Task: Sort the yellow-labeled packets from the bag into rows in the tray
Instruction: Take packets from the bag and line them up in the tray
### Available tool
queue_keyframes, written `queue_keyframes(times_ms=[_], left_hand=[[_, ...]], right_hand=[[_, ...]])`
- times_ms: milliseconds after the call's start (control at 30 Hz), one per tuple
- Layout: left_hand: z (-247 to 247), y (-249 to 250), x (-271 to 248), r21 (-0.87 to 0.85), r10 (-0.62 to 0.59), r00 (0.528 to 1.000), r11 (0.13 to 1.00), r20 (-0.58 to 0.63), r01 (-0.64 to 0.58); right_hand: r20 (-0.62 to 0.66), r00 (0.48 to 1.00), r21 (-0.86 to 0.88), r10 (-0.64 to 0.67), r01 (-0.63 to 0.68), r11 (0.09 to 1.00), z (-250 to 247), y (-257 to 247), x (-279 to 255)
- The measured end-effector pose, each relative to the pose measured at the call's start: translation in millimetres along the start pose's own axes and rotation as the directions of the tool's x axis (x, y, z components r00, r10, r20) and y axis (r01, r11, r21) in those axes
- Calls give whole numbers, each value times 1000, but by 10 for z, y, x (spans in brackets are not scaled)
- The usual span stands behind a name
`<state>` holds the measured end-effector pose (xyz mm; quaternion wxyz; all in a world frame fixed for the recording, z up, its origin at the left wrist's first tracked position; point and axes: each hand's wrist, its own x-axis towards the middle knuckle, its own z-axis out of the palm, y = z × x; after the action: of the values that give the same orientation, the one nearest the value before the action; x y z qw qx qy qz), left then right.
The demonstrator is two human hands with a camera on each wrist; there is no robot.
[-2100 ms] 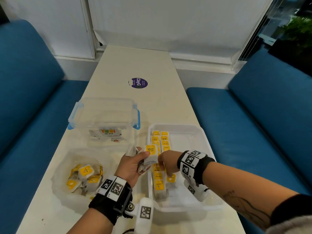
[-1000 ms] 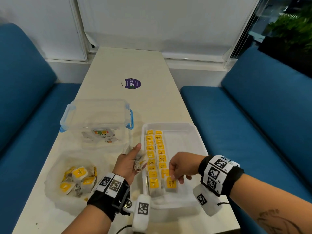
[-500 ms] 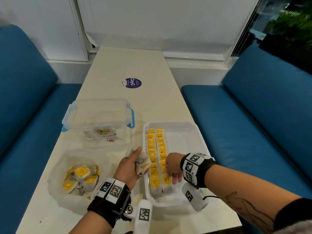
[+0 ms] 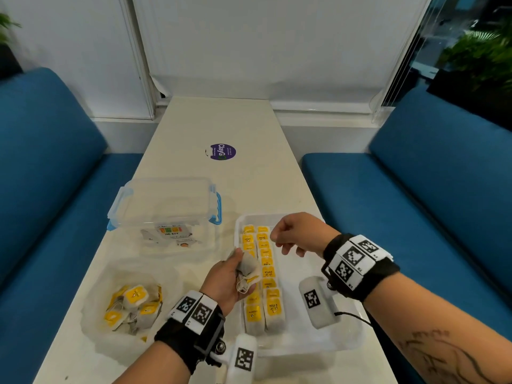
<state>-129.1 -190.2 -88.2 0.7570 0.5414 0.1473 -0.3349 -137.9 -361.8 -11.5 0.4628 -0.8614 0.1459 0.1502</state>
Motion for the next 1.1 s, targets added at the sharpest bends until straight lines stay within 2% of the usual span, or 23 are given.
queue_keyframes(times_ms=[33, 100, 233, 367, 633, 733, 800, 867, 933, 1000, 1067, 1100], left_hand=[[196, 70, 14, 21, 38, 999, 999, -1, -38], [242, 109, 27, 51, 31, 1000, 998, 2, -31], [294, 91, 32, 101, 17, 999, 995, 32, -20], [331, 95, 38, 95, -9, 999, 995, 38, 6], [232, 50, 91, 17, -118, 991, 993, 62, 117], [227, 69, 62, -11, -156, 985, 988, 69, 157], [225, 70, 54, -24, -146, 985, 989, 89, 149], [224, 52, 65, -6, -87, 992, 996, 93, 88], [216, 33, 76, 40, -7, 997, 999, 74, 4], [201, 26, 74, 67, 54, 996, 996, 71, -59], [196, 29, 56, 73, 95, 991, 992, 92, -102], [196, 30, 44, 76, 110, 989, 990, 103, -118]], right_hand=[[17, 998, 13, -58, 57, 998, -135, 13, -11], [49, 997, -11, -64, 64, 998, -38, 2, -21], [8, 997, -34, -78, 79, 996, 167, 101, -27], [-10, 996, 56, -89, 89, 994, 159, 196, -10], [-63, 965, 78, -254, 259, 963, 85, 221, 28], [-88, 940, -13, -329, 329, 944, 88, 222, 12], [-97, 894, -151, -438, 422, 894, 103, 253, 3], [-67, 839, -270, -539, 505, 820, 123, 306, -2], [-37, 827, -294, -561, 527, 797, 130, 355, -27], [-65, 864, -167, -500, 484, 859, 107, 385, -40], [-121, 931, 172, -343, 360, 917, 74, 381, -35], [-140, 962, 354, -235, 270, 895, 64, 359, -34]])
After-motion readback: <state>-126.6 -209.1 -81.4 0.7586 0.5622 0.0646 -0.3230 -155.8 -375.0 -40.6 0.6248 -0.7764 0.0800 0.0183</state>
